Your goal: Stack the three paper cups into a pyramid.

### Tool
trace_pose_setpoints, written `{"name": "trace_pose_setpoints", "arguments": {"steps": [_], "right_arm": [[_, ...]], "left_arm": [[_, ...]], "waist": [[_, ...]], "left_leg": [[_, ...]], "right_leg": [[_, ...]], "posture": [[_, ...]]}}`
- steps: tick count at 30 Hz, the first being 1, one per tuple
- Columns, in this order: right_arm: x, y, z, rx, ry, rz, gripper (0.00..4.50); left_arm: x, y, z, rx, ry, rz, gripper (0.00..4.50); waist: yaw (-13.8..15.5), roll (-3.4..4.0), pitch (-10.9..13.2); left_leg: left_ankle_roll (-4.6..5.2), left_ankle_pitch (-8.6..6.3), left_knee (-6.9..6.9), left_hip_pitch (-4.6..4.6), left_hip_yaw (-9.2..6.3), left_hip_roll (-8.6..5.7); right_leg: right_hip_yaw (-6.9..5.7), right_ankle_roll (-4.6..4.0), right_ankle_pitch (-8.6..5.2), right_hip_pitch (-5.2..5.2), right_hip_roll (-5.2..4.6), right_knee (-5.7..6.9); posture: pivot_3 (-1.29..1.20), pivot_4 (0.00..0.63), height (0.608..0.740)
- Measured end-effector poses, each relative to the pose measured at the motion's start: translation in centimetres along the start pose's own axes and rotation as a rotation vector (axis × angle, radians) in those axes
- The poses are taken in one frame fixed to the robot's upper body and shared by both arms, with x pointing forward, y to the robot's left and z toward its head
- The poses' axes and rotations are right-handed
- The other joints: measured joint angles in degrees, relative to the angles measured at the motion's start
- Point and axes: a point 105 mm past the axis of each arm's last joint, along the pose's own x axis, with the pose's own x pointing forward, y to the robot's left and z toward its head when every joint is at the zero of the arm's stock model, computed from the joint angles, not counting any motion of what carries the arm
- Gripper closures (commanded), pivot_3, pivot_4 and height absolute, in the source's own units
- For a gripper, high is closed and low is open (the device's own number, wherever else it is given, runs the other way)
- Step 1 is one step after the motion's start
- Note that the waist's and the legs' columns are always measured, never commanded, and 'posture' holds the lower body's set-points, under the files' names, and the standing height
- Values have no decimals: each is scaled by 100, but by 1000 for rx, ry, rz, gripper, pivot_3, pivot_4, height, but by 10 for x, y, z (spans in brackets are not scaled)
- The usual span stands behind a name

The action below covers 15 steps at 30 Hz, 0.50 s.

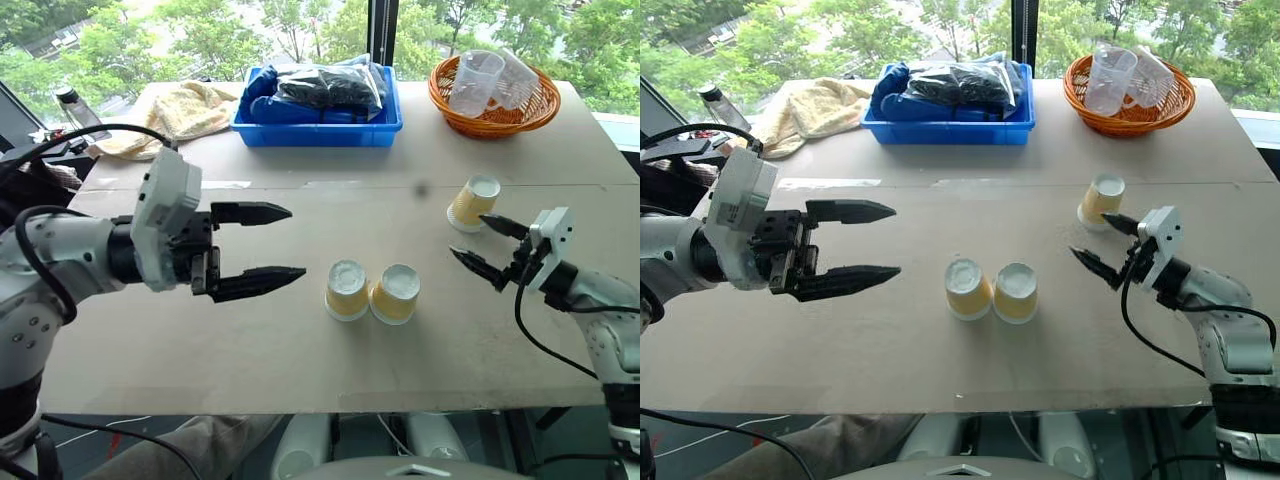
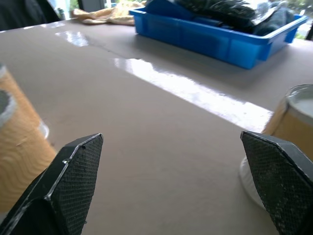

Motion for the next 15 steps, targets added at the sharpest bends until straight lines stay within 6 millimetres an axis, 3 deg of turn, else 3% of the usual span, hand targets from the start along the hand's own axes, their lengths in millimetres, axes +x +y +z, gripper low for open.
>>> {"name": "trace_pose_setpoints", "arguments": {"steps": [4, 8, 15], "right_arm": [[19, -21, 6, -36, -74, -141, 38], [26, -37, 18, -107, -115, -216, 38], [35, -64, 13, -100, -113, -360, 38]], "left_arm": [[8, 20, 7, 4, -56, 83, 0], [13, 21, 15, 23, -94, 69, 0], [21, 16, 13, 15, -94, 15, 0]], "waist": [[0, 0, 1], [-7, 0, 0], [-85, 0, 1]], "left_leg": [[0, 0, 5, -9, 0, -1], [-1, 0, 5, -11, 1, -1], [-1, 1, 6, -9, 4, -1]], "right_leg": [[-2, 1, 0, -6, 0, -1], [-2, 1, 0, -8, -1, -3], [2, 1, 0, -8, -1, 1]], "posture": [[0, 150, 740], [0, 150, 740], [0, 150, 740]]}}
